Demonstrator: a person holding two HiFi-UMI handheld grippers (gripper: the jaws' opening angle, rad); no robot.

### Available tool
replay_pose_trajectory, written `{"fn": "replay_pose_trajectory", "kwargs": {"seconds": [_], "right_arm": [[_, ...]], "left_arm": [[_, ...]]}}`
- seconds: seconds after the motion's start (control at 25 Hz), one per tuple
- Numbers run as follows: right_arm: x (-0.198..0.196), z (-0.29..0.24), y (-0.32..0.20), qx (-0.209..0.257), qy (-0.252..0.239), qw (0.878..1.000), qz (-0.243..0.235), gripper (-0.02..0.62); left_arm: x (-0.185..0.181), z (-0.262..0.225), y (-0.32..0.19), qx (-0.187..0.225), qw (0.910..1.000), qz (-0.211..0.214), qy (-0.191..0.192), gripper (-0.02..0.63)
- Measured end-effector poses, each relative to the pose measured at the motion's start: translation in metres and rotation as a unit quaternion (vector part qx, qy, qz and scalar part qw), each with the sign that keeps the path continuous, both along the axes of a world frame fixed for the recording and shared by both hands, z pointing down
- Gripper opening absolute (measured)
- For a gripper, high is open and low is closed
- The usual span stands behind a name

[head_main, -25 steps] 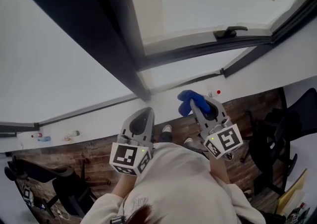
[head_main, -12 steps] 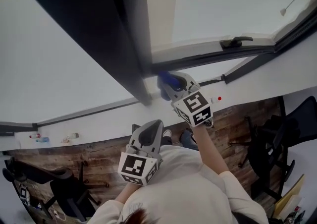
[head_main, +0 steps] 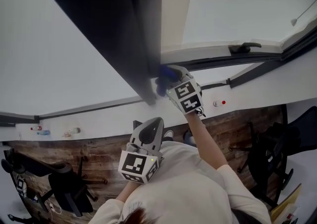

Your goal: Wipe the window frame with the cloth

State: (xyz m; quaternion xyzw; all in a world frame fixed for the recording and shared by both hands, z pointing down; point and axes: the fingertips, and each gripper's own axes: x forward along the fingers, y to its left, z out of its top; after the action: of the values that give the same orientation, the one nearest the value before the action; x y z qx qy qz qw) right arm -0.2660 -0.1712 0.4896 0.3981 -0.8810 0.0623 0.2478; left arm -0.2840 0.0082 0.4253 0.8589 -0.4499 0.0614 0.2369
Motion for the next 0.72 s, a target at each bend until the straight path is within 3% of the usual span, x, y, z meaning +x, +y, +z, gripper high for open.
{"fn": "replay_pose_trajectory", "kwargs": {"seconds": [0.44,0.72], "right_arm": [[0.001,0.005,0.003,0.037,0.057,0.997,-0.026,0.05],[0.006,0.006,0.002,0.042,0.051,0.997,-0.03,0.049]], "left_arm": [[-0.006,-0.003,-0.012,0.004,0.9997,-0.023,0.001,0.005],[-0.003,-0.004,-0.01,0.008,0.9997,-0.022,-0.009,0.005]]}}
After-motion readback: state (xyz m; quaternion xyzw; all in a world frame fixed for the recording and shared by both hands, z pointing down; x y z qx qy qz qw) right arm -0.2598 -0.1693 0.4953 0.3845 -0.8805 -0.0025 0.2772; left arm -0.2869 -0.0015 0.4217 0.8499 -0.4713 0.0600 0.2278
